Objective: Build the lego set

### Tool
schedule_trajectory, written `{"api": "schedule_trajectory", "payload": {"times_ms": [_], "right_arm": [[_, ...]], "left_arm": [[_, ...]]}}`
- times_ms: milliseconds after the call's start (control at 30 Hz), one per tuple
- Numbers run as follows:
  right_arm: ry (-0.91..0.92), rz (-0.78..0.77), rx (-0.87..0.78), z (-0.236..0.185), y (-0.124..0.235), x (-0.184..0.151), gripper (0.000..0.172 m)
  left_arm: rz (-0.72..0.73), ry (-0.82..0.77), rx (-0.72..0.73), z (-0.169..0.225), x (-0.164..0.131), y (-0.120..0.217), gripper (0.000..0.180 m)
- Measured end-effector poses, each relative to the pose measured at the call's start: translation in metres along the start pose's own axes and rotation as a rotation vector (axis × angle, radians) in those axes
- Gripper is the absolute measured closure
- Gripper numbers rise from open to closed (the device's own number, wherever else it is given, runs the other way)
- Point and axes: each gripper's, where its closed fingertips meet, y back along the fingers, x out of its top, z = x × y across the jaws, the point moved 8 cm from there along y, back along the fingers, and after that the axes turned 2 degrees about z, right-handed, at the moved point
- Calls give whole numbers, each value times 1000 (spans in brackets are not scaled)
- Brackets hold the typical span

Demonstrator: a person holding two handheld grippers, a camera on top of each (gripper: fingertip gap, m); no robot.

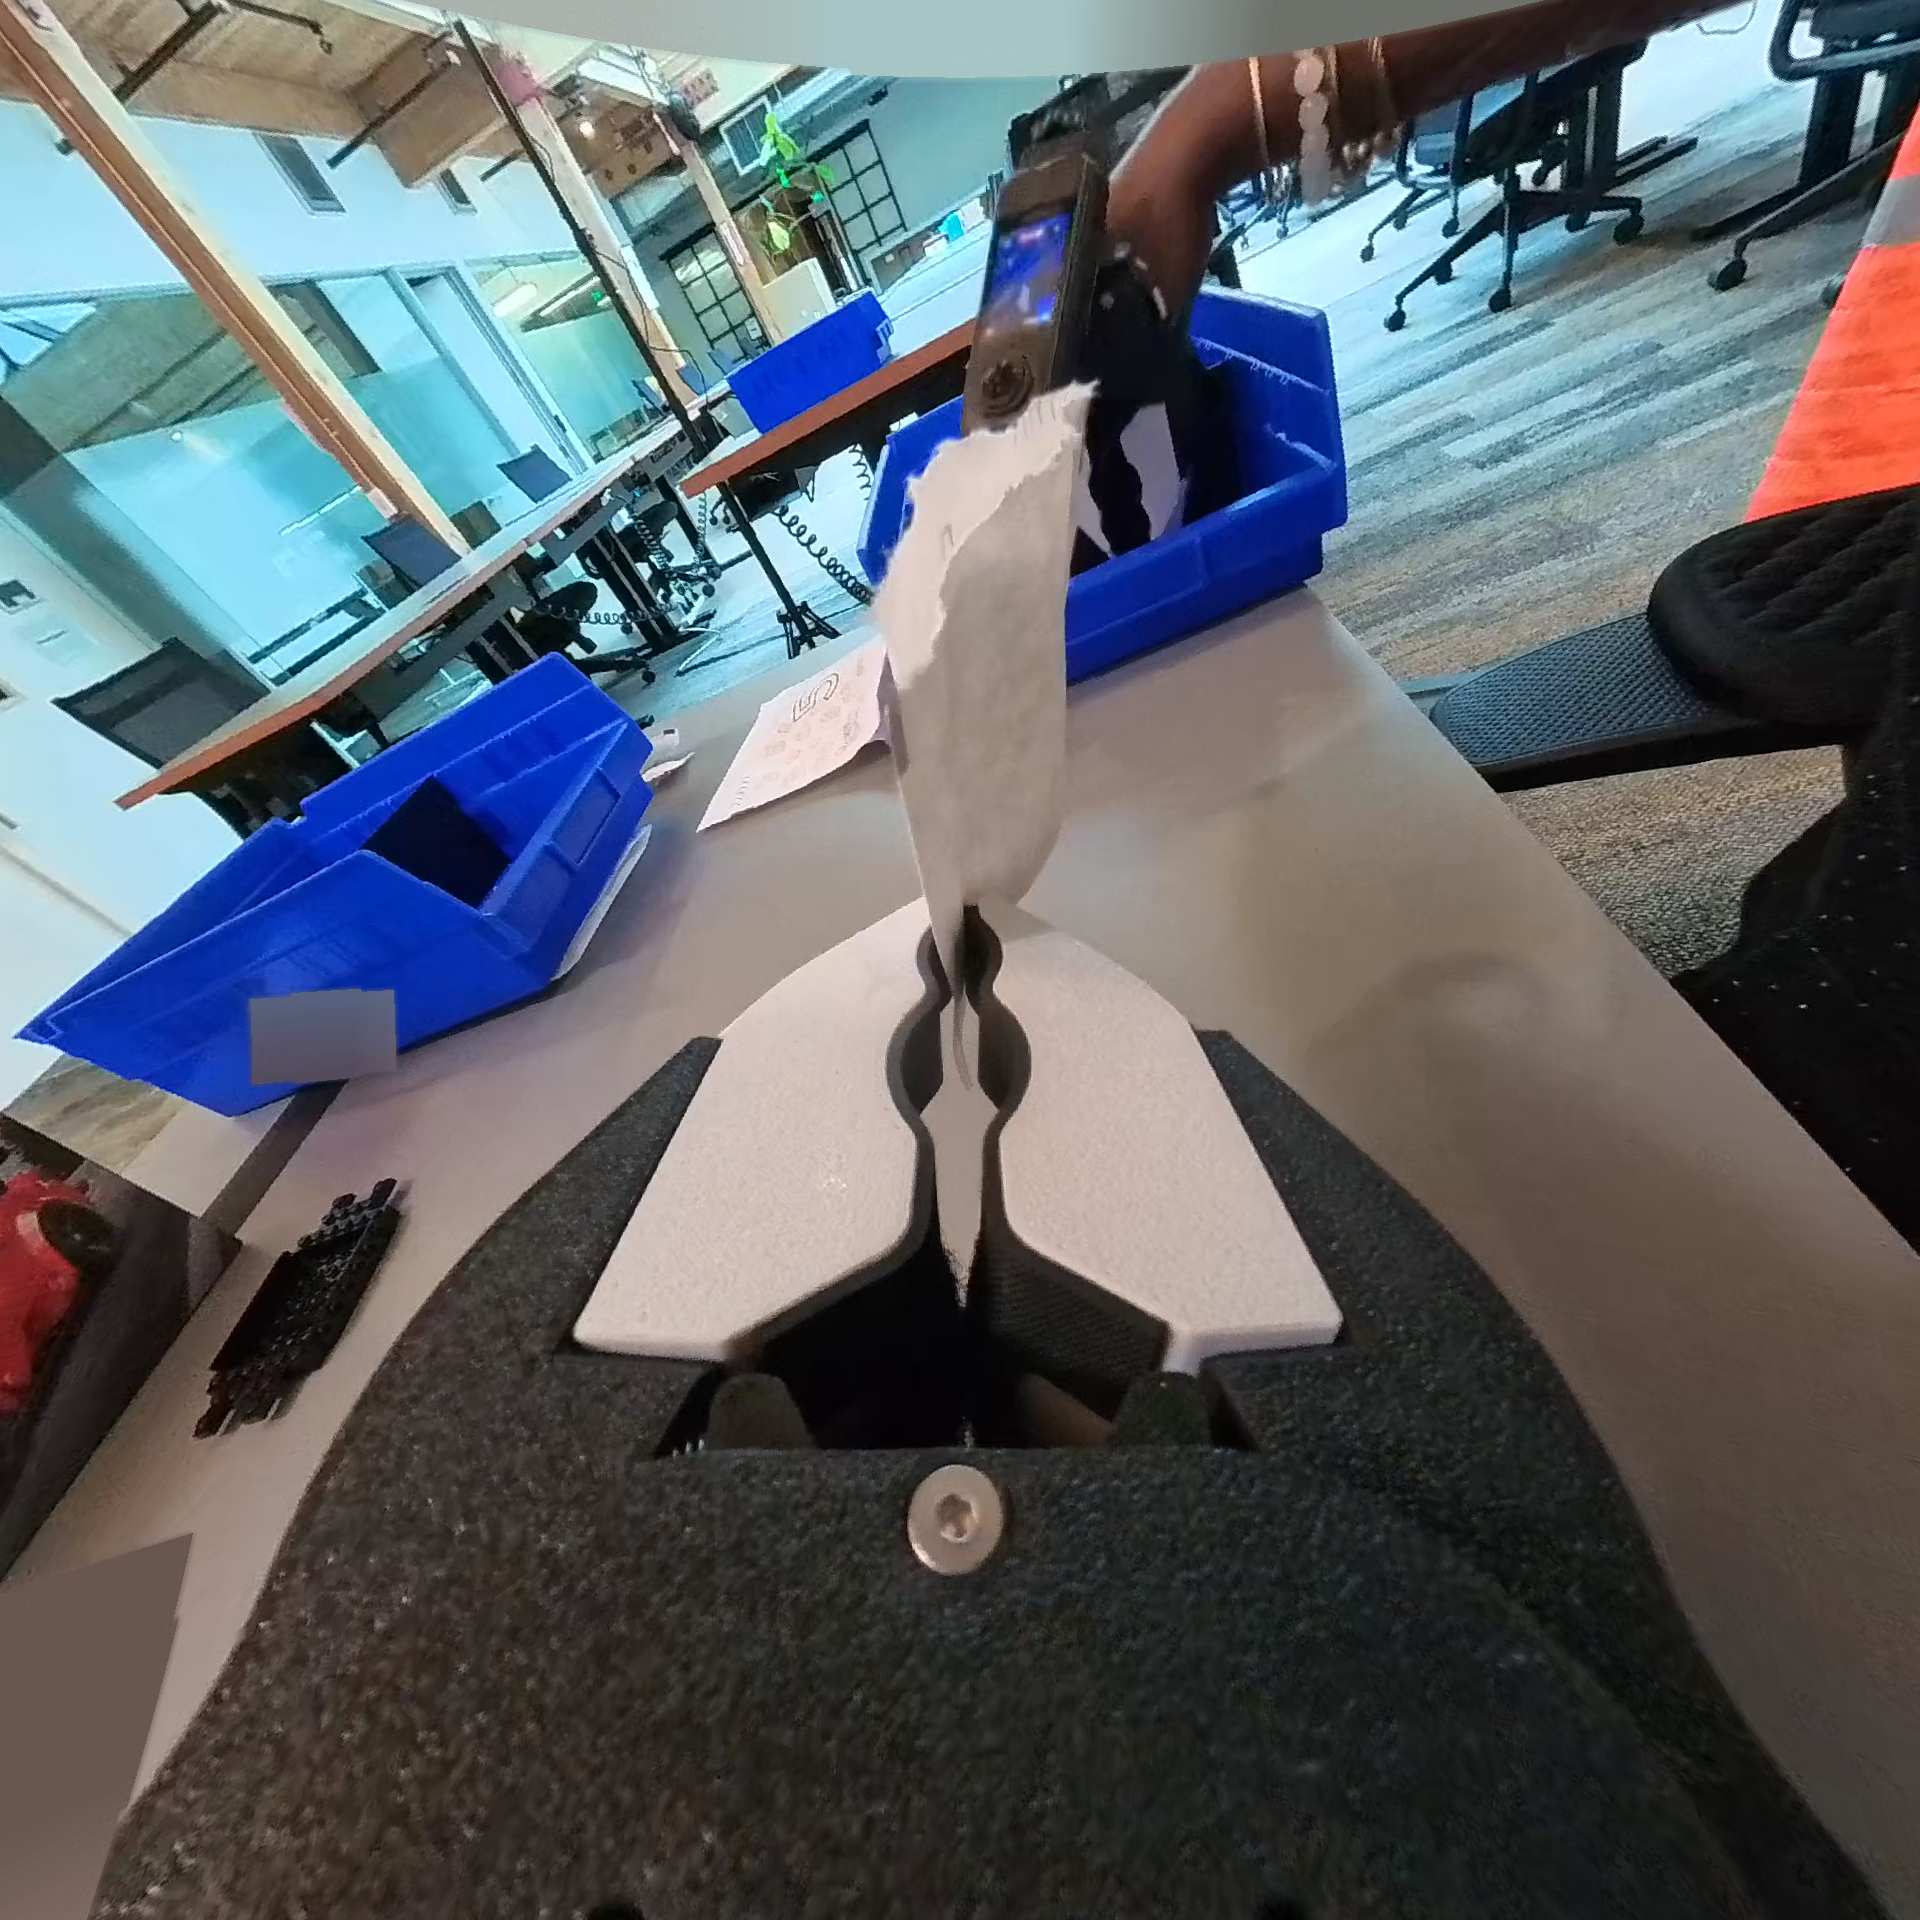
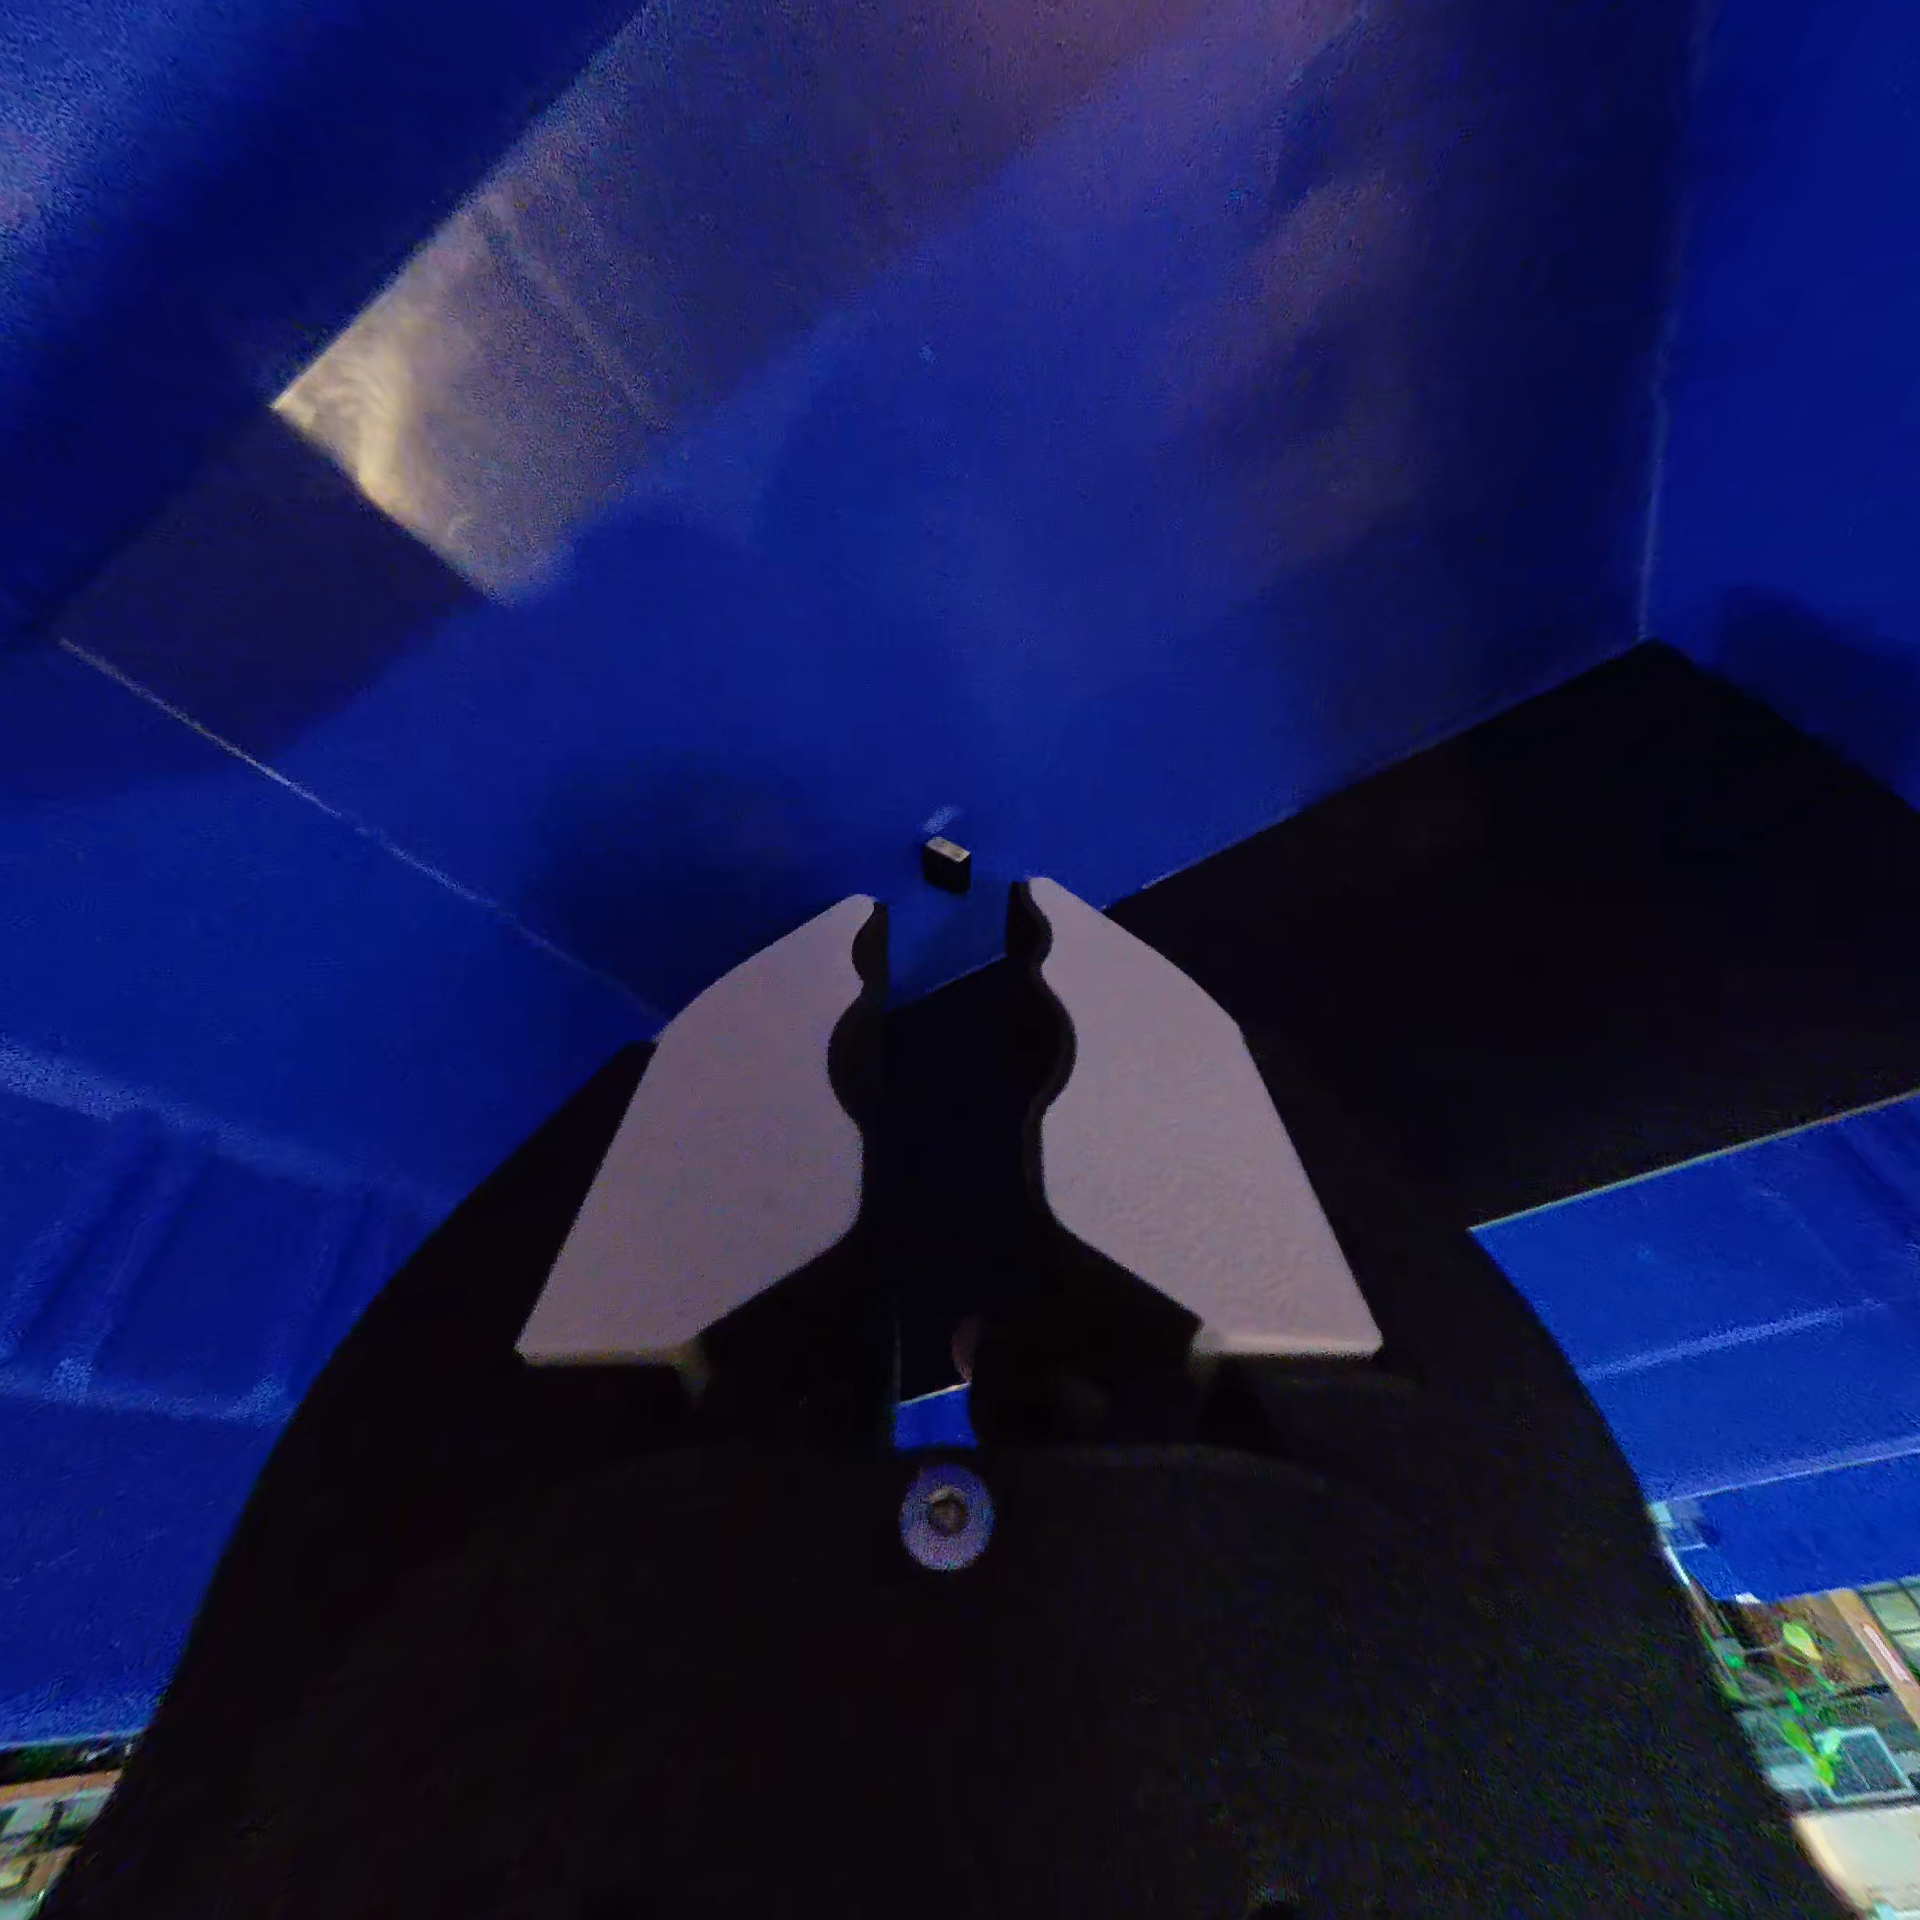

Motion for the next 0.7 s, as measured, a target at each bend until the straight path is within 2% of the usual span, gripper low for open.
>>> {"api": "schedule_trajectory", "payload": {"times_ms": [533, 600, 700], "right_arm": [[18, 14, -20, 6, -5, -8, 163], [-32, 92, -39, 9, 8, -12, 163], [-164, 304, -91, 20, 45, -32, 163]], "left_arm": [[8, 12, 2, -2, -1, 2, 180], [6, 7, 5, -2, -1, 2, 180], [7, 9, 5, -2, -2, 2, 180]]}}
